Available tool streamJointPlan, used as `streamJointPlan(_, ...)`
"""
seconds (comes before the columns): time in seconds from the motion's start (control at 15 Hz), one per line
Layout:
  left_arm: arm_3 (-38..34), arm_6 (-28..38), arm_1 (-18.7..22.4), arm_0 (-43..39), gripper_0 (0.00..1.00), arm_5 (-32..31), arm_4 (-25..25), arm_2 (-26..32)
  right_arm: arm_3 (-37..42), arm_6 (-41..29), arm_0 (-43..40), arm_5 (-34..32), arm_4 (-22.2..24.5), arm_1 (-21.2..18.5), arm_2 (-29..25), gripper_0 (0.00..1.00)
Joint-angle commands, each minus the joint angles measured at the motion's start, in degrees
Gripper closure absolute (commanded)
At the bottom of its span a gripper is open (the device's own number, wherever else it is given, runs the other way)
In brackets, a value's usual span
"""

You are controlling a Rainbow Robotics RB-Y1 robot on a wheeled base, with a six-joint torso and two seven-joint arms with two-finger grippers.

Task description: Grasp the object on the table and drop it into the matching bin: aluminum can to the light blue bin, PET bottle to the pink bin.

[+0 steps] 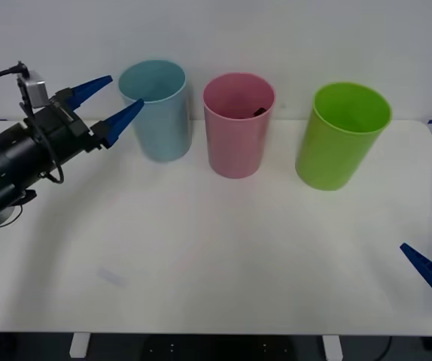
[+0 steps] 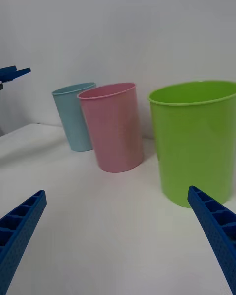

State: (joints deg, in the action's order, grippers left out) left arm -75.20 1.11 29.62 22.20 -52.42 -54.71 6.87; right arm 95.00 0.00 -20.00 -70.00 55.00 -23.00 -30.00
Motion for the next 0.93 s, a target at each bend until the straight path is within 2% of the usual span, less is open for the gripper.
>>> streamJointPlan(0.07, -1.2, 0.0, 0.2, -4.4, 0.0, -4.6, -2.2, 6.0, 0.0, 0.0, 0.0, 0.0, 0.0, 0.0, 0.0, 0.0)
streamJointPlan(0.33, -2.7, -0.2, 0.8, -9.5, 0.0, -9.1, -4.8, 12.2, 0.0, 0.0, 0.0, 0.0, 0.0, 0.0, 0.0, 0.0)
streamJointPlan(0.67, -7.3, -1.3, 1.5, -17.1, 0.0, -9.7, -4.8, 16.2, 0.0, 0.0, 0.0, 0.0, 0.0, 0.0, 0.0, 0.0)
streamJointPlan(0.93, -10.3, -5.1, 1.5, -24.6, 0.0, -10.1, -4.0, 19.8, 0.0, 0.0, 0.0, 0.0, 0.0, 0.0, 0.0, 0.0)
